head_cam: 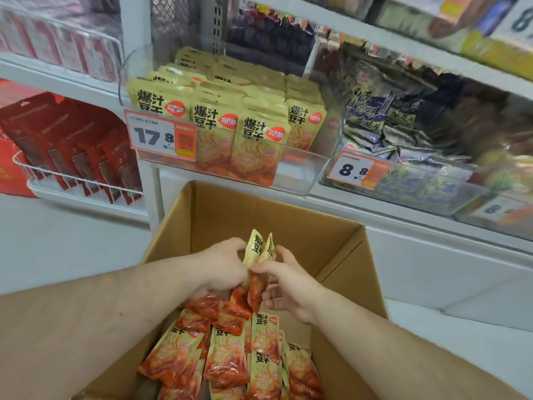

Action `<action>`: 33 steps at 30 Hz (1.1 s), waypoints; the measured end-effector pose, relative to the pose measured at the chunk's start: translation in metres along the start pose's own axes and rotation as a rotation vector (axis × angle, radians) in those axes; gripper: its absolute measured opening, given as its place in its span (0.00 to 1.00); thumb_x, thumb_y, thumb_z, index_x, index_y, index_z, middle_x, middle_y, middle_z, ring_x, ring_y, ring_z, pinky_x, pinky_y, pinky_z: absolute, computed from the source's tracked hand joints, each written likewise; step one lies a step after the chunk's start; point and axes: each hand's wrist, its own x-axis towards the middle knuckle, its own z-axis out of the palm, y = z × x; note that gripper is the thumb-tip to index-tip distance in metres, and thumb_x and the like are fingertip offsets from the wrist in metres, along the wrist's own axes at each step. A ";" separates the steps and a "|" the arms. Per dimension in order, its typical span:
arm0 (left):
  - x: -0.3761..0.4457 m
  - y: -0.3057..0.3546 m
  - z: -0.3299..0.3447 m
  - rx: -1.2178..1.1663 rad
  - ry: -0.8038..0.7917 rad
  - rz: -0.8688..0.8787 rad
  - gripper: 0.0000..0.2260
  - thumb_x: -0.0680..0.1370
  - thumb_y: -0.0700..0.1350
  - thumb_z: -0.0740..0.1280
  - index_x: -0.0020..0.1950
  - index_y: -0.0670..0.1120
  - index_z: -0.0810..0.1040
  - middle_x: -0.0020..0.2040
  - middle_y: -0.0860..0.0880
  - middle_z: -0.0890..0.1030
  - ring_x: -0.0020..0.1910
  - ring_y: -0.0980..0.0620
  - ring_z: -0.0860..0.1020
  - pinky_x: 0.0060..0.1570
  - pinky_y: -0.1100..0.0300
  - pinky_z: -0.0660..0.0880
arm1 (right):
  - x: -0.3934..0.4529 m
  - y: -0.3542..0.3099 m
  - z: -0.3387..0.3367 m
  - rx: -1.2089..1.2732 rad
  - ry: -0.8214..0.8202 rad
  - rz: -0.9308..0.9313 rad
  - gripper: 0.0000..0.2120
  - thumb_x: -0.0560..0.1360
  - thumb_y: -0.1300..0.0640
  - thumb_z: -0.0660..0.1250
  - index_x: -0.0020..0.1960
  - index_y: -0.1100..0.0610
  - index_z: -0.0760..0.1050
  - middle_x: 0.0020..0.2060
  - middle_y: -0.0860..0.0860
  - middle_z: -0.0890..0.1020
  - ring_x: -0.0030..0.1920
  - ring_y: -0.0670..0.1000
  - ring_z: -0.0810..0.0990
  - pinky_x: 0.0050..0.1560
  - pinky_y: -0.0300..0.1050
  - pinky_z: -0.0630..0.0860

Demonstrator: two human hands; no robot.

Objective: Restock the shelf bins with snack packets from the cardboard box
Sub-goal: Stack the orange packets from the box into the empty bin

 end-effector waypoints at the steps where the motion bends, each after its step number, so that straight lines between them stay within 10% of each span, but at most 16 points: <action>1: -0.003 0.003 -0.001 -0.028 -0.012 0.013 0.27 0.72 0.35 0.67 0.69 0.51 0.69 0.53 0.45 0.81 0.50 0.42 0.82 0.43 0.50 0.82 | -0.010 -0.006 0.002 -0.023 0.005 -0.027 0.46 0.66 0.52 0.76 0.75 0.38 0.54 0.45 0.58 0.82 0.30 0.49 0.74 0.31 0.43 0.74; 12: -0.027 0.031 -0.010 -0.102 0.017 0.310 0.28 0.68 0.36 0.74 0.63 0.54 0.68 0.48 0.50 0.83 0.43 0.51 0.82 0.38 0.57 0.79 | -0.051 -0.044 -0.009 -0.357 0.242 -0.375 0.53 0.56 0.40 0.80 0.74 0.42 0.55 0.54 0.48 0.83 0.50 0.49 0.83 0.45 0.44 0.82; 15: -0.030 0.038 -0.017 -0.119 0.037 0.328 0.27 0.69 0.36 0.72 0.63 0.55 0.70 0.50 0.51 0.84 0.47 0.48 0.83 0.40 0.53 0.80 | -0.066 -0.066 -0.021 -0.754 0.390 -0.478 0.43 0.63 0.39 0.78 0.70 0.41 0.60 0.61 0.45 0.75 0.60 0.44 0.76 0.55 0.33 0.72; 20: -0.035 0.049 -0.030 -0.153 -0.030 0.419 0.29 0.75 0.29 0.67 0.69 0.55 0.68 0.53 0.54 0.85 0.47 0.53 0.84 0.38 0.59 0.80 | -0.081 -0.111 -0.036 -1.130 0.418 -0.597 0.49 0.62 0.39 0.79 0.76 0.47 0.59 0.64 0.45 0.68 0.69 0.48 0.65 0.70 0.46 0.65; 33: -0.050 0.068 -0.051 0.138 0.036 0.648 0.26 0.80 0.37 0.62 0.71 0.62 0.61 0.62 0.58 0.77 0.60 0.58 0.76 0.63 0.53 0.73 | -0.107 -0.171 -0.036 -1.317 0.265 -0.689 0.29 0.59 0.41 0.81 0.53 0.44 0.71 0.43 0.38 0.79 0.43 0.36 0.77 0.40 0.31 0.70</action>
